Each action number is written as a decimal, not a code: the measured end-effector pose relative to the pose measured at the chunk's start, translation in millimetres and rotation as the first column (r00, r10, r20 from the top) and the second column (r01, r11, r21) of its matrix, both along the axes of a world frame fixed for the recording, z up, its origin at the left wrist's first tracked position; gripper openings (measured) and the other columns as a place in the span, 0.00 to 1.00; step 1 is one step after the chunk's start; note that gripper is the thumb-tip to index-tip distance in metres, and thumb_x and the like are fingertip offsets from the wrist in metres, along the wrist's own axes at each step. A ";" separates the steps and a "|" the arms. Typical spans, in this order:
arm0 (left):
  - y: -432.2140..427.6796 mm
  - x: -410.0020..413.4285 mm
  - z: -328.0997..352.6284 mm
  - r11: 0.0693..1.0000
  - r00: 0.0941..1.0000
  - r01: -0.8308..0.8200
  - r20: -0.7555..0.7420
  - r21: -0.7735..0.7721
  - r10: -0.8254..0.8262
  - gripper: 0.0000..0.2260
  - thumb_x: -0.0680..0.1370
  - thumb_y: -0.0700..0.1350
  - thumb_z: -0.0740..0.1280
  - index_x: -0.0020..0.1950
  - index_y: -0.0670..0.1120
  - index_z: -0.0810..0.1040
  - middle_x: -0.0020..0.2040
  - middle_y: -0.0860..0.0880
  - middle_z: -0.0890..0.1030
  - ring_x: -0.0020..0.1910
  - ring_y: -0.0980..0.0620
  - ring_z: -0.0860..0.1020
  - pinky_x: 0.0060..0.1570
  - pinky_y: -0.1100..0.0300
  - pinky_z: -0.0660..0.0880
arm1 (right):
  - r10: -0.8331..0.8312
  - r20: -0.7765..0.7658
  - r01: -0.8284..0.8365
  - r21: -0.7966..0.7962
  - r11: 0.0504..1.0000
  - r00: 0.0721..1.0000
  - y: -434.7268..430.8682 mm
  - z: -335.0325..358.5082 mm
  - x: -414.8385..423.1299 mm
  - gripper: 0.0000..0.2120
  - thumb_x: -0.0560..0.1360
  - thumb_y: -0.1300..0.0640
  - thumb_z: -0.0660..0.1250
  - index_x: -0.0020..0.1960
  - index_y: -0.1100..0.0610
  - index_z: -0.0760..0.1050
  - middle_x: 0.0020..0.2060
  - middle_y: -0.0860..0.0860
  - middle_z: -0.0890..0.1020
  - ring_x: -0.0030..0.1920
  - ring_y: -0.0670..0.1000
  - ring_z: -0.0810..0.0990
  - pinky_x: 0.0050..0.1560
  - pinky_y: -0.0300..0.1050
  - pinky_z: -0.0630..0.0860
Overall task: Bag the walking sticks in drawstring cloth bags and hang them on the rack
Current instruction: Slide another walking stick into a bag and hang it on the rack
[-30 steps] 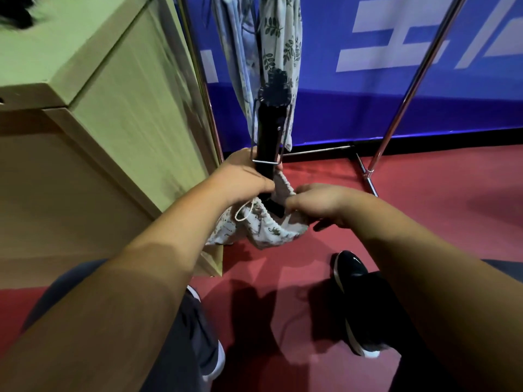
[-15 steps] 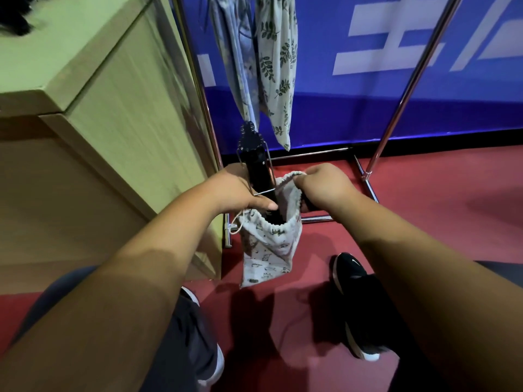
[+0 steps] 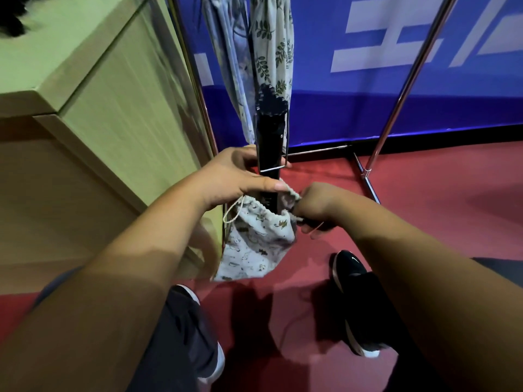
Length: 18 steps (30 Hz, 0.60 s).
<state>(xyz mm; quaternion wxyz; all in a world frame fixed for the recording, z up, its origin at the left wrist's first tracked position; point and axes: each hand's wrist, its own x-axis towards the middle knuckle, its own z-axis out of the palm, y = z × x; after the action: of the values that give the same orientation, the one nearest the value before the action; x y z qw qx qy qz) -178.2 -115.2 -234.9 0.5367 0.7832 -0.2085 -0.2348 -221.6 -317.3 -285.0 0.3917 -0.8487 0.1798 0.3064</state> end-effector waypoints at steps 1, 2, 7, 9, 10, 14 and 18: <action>-0.5 -0.6 0.8 1.000 1.000 -0.001 -0.001 -0.018 0.001 0.20 0.70 0.41 0.82 0.62 0.46 0.87 0.54 0.53 0.88 0.55 0.53 0.87 0.55 0.60 0.82 | 0.011 -0.010 -0.011 -0.006 1.000 1.000 -0.2 0.1 -0.4 0.06 0.82 0.64 0.65 0.50 0.63 0.79 0.38 0.60 0.85 0.36 0.57 0.84 0.38 0.52 0.85; -0.6 -0.6 1.0 0.999 1.000 -0.010 0.002 -0.032 0.010 0.21 0.71 0.41 0.82 0.63 0.46 0.86 0.54 0.53 0.88 0.55 0.54 0.87 0.54 0.61 0.81 | 0.026 -0.017 -0.026 -0.010 1.000 1.000 -0.5 -0.6 0.1 0.05 0.82 0.64 0.65 0.50 0.62 0.79 0.37 0.58 0.85 0.34 0.55 0.83 0.35 0.49 0.84; -2.8 0.1 -5.1 0.989 0.996 -0.081 0.031 -0.120 0.085 0.19 0.72 0.38 0.81 0.62 0.47 0.86 0.58 0.49 0.88 0.59 0.52 0.86 0.53 0.59 0.82 | 0.106 -0.054 -0.113 -0.164 0.980 0.993 -3.6 -2.9 1.0 0.10 0.83 0.64 0.63 0.54 0.69 0.80 0.41 0.65 0.88 0.37 0.61 0.85 0.46 0.58 0.85; -2.7 0.9 -6.8 0.987 0.997 -0.072 0.030 -0.143 0.077 0.18 0.74 0.34 0.78 0.62 0.45 0.85 0.58 0.47 0.88 0.58 0.51 0.86 0.52 0.60 0.82 | 0.218 -0.096 -0.238 -0.330 0.914 0.971 -5.6 0.2 1.9 0.06 0.79 0.68 0.68 0.51 0.68 0.83 0.44 0.63 0.89 0.45 0.61 0.89 0.56 0.58 0.86; -3.2 1.1 -6.8 0.986 0.997 -0.066 0.024 -0.152 0.070 0.17 0.74 0.34 0.77 0.62 0.44 0.84 0.58 0.46 0.88 0.57 0.52 0.86 0.50 0.61 0.81 | 0.261 -0.117 -0.286 -0.394 0.873 0.958 -6.0 3.0 2.6 0.04 0.78 0.67 0.71 0.50 0.64 0.84 0.47 0.60 0.89 0.49 0.60 0.89 0.58 0.56 0.85; -3.5 0.1 -9.9 0.995 0.999 -0.014 -0.053 -0.101 0.009 0.21 0.67 0.42 0.82 0.59 0.46 0.85 0.55 0.46 0.88 0.54 0.47 0.87 0.47 0.54 0.84 | 0.203 -0.073 -0.215 -0.427 0.879 0.976 -7.8 3.7 5.6 0.12 0.79 0.63 0.70 0.36 0.58 0.81 0.46 0.58 0.89 0.50 0.59 0.90 0.58 0.56 0.85; -4.0 0.1 -18.4 0.991 0.995 0.003 0.094 0.134 -0.015 0.25 0.62 0.56 0.86 0.56 0.52 0.87 0.52 0.53 0.89 0.55 0.51 0.87 0.58 0.52 0.83 | -0.307 0.196 0.303 0.051 0.952 0.931 -13.0 4.9 10.2 0.10 0.81 0.63 0.64 0.42 0.59 0.79 0.35 0.57 0.84 0.30 0.57 0.84 0.33 0.48 0.84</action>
<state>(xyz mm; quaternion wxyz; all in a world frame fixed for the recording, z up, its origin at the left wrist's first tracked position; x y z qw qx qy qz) -178.1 -119.3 -253.3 0.4715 0.8266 -0.2209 -0.2134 -211.4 -330.2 -280.2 0.4590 -0.8333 0.2655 0.1561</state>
